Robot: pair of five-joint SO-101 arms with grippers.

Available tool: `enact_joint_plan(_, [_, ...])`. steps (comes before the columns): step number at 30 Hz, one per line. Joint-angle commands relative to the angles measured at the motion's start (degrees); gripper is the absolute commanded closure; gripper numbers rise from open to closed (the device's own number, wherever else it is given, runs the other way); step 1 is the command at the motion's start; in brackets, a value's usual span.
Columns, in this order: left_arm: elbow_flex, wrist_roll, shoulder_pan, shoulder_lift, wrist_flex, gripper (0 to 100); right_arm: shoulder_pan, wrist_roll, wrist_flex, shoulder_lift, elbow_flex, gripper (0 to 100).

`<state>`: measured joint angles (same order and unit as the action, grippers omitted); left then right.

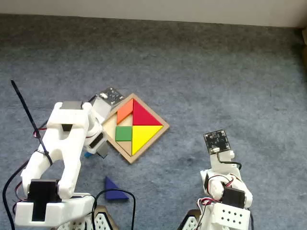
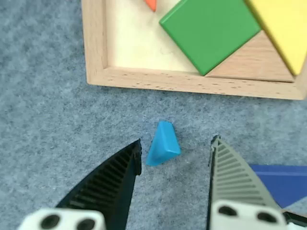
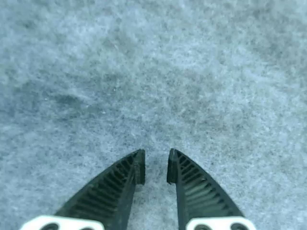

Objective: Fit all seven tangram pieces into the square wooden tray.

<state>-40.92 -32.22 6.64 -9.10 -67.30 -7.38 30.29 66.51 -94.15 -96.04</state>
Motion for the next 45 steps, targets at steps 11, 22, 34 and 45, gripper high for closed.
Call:
enact_joint_plan(11, [-2.95, 0.35, -1.01, -2.68, 1.58, 90, -0.92, 0.35, -1.01, -0.13, -3.74, 90.8])
enact_joint_plan(22, [9.19, 0.26, -8.40, -2.15, -8.00, 97, -0.92, 0.35, -1.01, -0.13, -3.74, 90.8])
enact_joint_plan(34, [14.29, -4.40, -21.85, -1.89, -8.97, 92, -0.92, 0.35, -1.01, -0.13, -3.74, 90.8])
enact_joint_plan(45, [16.92, -4.66, -25.89, 4.62, -6.68, 92, -0.92, 0.35, -1.01, -0.13, -3.74, 90.8])
